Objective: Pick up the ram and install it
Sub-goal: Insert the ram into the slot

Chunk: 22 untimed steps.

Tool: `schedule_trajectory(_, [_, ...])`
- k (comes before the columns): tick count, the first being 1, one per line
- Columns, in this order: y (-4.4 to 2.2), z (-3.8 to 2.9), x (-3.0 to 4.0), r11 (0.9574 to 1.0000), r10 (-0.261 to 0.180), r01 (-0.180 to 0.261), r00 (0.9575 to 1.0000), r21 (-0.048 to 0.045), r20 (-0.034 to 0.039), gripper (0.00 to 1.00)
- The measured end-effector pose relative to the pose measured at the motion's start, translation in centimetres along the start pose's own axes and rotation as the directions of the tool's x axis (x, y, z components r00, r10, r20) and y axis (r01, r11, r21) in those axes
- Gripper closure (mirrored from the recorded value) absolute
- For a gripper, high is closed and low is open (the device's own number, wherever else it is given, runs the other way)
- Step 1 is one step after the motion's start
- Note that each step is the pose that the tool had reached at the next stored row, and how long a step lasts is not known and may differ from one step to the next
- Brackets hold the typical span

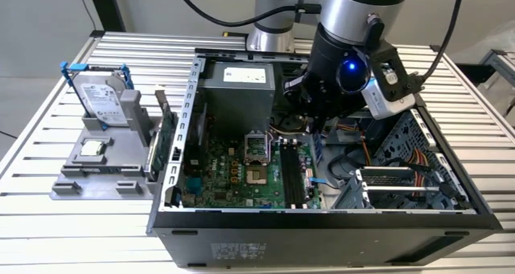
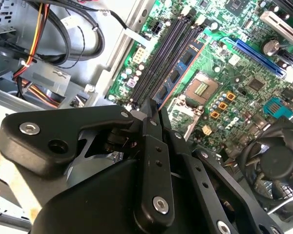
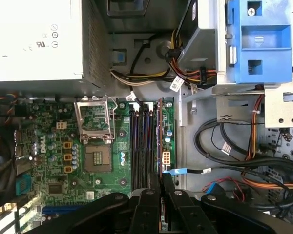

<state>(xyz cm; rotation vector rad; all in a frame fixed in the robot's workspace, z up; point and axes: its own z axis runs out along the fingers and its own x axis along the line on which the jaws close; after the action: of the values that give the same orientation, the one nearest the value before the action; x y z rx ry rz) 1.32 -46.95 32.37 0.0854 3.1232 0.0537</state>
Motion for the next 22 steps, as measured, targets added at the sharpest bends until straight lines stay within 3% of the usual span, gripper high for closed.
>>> schedule_trajectory(22, [-0.09, 1.48, -0.06, 1.0000, 0.000, 0.000, 1.0000, 0.0005, 0.0000, 1.00])
